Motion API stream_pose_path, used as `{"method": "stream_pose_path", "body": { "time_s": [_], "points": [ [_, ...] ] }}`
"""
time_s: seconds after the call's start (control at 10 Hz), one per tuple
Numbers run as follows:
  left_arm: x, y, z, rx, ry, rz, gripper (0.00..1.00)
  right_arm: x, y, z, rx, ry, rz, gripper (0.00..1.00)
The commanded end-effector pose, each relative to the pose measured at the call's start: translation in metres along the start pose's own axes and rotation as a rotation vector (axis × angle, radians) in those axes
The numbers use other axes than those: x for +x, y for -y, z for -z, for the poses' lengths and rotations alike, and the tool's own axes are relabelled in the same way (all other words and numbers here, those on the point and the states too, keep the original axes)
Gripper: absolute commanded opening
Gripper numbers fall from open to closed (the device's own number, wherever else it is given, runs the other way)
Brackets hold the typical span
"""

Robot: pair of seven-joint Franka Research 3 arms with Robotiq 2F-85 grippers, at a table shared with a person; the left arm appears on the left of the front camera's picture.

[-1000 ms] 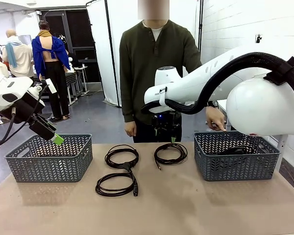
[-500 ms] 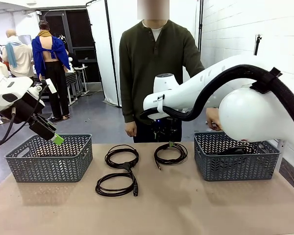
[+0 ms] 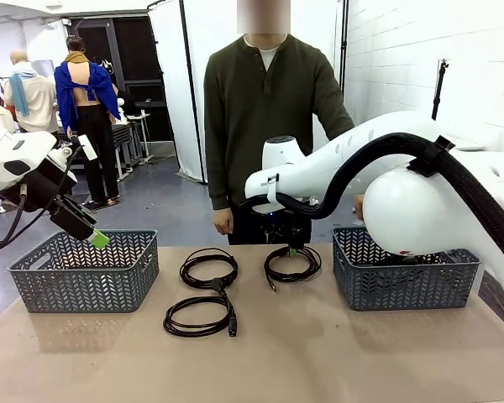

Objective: Organize the cables according to human instructions.
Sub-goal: Pick up a bundle of cables and place it in the basket indicated by the human.

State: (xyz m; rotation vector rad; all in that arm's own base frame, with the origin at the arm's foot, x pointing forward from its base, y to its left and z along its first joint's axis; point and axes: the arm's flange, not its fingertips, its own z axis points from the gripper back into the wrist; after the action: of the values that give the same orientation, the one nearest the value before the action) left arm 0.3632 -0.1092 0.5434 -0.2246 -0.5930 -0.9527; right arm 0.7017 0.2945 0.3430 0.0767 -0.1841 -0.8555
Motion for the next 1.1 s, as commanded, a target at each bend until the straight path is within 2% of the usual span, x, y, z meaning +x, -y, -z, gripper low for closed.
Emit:
{"method": "stream_pose_path", "body": {
  "time_s": [0.0,1.0],
  "points": [
    [-0.001,-0.002,0.0,-0.008,0.005,0.001,1.0,0.003,-0.014,0.005,-0.021,0.008,0.029,1.0],
    [-0.001,-0.002,0.0,-0.008,0.005,0.001,1.0,0.007,-0.031,0.04,-0.101,-0.02,0.02,1.0]
  ]
}}
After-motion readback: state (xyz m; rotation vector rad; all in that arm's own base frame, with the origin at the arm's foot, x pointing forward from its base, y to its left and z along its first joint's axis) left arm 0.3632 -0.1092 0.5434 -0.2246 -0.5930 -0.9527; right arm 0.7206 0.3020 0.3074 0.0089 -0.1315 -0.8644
